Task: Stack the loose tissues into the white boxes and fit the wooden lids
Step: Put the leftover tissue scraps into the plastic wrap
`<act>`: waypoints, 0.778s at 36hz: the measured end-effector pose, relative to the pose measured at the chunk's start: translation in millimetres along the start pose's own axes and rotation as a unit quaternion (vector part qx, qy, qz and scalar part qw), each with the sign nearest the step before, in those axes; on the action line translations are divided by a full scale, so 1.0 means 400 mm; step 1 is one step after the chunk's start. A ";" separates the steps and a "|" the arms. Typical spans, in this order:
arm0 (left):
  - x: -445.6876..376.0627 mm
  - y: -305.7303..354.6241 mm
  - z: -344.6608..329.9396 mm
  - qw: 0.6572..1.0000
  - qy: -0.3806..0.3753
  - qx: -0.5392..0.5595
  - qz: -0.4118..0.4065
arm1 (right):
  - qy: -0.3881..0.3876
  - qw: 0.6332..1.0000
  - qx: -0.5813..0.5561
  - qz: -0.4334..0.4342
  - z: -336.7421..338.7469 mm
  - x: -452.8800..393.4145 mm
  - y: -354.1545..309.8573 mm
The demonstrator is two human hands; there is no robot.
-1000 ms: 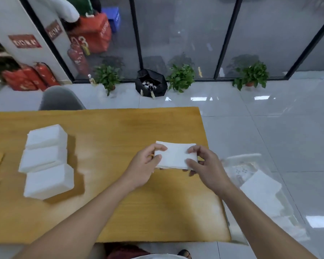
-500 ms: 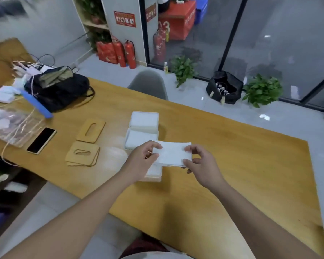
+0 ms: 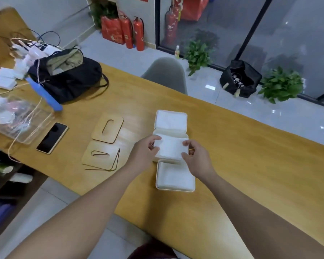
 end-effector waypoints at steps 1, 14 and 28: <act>-0.016 -0.006 -0.002 1.000 0.000 -0.002 0.004 | 0.004 1.000 0.007 -0.001 -0.008 -0.015 0.003; -0.140 -0.058 -0.031 0.974 -0.037 -0.209 -0.084 | -0.003 0.971 0.235 0.042 -0.053 -0.102 0.045; -0.157 -0.001 -0.094 0.948 -0.129 -0.253 -0.144 | -0.100 0.957 0.258 0.086 -0.098 -0.130 0.050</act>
Point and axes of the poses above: each hand's wrist, its own x-axis away from the middle knuckle, its own z-axis out of the back of the hand, y = z × x, the point moved 5 cm from there along -x, towards the middle knuckle, and after that the axes turned 9 degrees about -x, right-handed, at the moved point
